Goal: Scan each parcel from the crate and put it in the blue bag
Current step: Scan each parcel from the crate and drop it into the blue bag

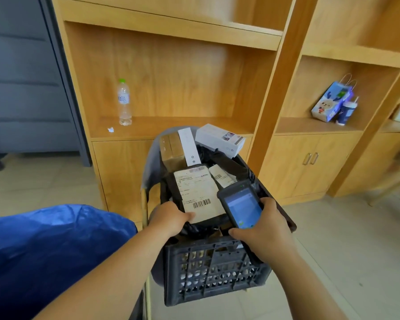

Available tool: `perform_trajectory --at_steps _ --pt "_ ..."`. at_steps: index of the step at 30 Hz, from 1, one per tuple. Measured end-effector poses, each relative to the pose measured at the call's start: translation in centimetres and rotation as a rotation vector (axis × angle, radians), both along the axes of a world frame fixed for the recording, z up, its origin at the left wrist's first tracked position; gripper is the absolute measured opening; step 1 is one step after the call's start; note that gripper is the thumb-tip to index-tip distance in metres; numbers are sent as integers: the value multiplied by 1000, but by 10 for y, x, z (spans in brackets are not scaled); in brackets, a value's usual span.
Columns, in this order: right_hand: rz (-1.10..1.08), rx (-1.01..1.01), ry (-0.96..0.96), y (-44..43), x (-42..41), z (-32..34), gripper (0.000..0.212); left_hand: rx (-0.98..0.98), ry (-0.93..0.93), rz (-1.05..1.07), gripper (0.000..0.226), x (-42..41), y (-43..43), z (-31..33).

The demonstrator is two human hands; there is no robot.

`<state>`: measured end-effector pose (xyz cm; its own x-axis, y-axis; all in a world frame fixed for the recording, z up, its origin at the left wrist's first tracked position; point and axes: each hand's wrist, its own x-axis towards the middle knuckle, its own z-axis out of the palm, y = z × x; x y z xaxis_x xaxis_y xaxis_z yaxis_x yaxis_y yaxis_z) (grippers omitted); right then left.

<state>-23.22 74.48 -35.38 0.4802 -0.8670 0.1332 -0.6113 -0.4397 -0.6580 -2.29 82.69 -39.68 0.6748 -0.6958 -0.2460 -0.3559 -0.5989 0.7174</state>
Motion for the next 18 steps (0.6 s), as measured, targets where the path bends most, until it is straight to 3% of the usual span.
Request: perform_trajectory --at_steps 2,5,9,14,18 --pt "1 14 -15 -1 -3 -1 81 -76 21 12 36 -7 -3 1" --pt "-21 23 -62 -3 -12 -2 79 -150 50 32 16 -19 -11 1" --pt "-63 42 -88 -6 -30 -4 77 -241 193 141 24 -28 -22 2" --pt "-104 17 -47 -10 -48 -1 76 -385 188 192 38 -33 -13 4" --pt "-107 -69 11 -7 -53 4 85 -519 122 193 74 -32 14 13"
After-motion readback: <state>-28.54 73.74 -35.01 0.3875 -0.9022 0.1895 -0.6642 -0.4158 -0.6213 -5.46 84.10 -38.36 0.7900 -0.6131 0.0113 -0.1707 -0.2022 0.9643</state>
